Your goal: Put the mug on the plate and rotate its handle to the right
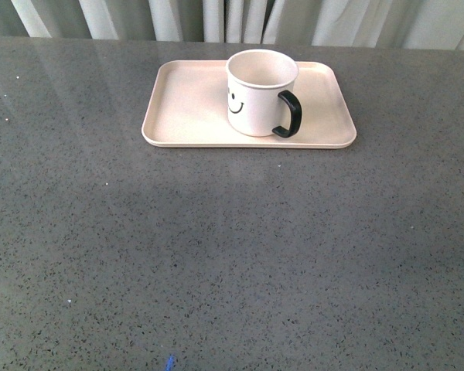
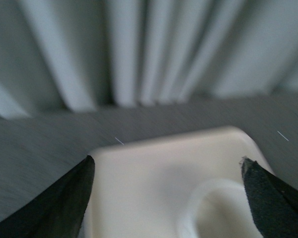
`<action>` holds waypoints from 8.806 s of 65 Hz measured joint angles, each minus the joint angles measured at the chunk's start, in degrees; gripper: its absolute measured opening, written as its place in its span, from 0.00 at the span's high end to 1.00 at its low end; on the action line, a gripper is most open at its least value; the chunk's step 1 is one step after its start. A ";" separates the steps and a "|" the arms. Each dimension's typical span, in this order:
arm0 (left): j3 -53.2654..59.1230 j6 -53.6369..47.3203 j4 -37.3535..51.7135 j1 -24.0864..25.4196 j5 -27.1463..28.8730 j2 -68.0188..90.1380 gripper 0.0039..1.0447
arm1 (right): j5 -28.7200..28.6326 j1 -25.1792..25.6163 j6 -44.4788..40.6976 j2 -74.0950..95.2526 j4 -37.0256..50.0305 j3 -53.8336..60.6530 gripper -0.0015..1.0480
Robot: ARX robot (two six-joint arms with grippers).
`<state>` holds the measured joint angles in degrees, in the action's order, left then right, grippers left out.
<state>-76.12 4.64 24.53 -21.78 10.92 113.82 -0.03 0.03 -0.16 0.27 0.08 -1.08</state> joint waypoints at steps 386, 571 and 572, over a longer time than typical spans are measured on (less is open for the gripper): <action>75.34 -4.28 -24.57 21.66 -10.93 -112.89 0.09 | -5.70 -10.40 15.93 132.26 -26.58 -103.56 0.14; 75.34 -4.28 -24.57 21.66 -10.93 -112.89 0.09 | -11.47 -8.63 -23.78 148.47 -52.11 -138.97 0.98; 75.34 -4.28 -24.57 21.66 -10.93 -112.89 0.09 | -11.45 -8.63 -23.82 148.47 -52.11 -138.97 0.98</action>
<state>-0.78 0.36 -0.03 -0.12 -0.01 0.93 -11.49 -8.60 -23.99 148.75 -52.03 -140.05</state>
